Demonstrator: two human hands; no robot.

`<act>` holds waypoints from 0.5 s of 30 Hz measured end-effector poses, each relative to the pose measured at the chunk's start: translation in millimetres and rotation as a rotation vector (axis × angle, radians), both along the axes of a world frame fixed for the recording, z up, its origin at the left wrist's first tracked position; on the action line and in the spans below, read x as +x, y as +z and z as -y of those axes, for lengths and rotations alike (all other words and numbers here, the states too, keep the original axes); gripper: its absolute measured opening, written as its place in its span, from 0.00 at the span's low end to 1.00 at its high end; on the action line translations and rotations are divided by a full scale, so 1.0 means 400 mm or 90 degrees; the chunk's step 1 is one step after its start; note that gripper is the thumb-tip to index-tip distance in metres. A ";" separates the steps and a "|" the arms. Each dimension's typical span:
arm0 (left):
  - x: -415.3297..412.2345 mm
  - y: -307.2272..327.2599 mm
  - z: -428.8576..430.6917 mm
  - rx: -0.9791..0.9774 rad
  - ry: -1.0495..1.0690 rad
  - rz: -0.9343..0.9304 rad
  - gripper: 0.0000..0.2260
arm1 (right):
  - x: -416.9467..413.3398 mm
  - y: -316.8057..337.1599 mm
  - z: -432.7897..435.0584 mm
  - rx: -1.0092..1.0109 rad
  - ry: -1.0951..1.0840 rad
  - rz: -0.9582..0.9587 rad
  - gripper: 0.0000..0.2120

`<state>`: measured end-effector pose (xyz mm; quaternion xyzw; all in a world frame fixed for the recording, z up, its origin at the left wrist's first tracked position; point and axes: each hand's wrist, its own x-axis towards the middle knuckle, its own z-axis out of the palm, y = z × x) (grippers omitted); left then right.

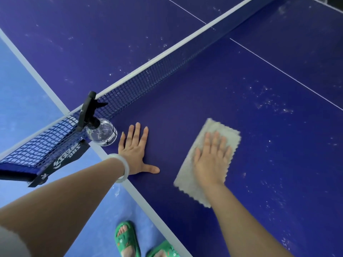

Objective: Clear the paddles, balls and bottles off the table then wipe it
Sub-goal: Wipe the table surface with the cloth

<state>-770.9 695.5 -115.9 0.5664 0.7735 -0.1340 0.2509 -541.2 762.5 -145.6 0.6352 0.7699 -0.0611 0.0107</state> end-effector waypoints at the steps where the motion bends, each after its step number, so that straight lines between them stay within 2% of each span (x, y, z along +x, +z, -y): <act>1: 0.000 -0.001 0.000 0.000 0.001 0.003 0.65 | -0.023 0.002 0.036 0.002 0.074 -0.017 0.30; 4: 0.001 -0.001 0.000 0.007 0.006 0.006 0.64 | -0.016 0.011 0.041 -0.024 0.294 -0.012 0.29; 6: 0.001 -0.002 0.000 0.006 0.007 0.006 0.64 | 0.035 0.004 -0.043 -0.021 0.263 0.002 0.29; 9: 0.002 -0.002 0.000 0.010 0.008 0.009 0.64 | 0.091 0.007 -0.154 -0.046 0.023 0.016 0.29; 10: 0.001 -0.001 0.001 0.010 0.009 0.012 0.65 | 0.081 0.012 -0.158 -0.058 -0.018 0.000 0.29; 12: 0.000 -0.001 0.002 0.011 0.012 0.023 0.65 | 0.021 0.016 -0.124 -0.060 0.013 -0.054 0.29; 15: 0.001 0.004 0.001 0.005 0.013 0.031 0.66 | -0.057 0.011 -0.041 -0.029 0.193 -0.081 0.29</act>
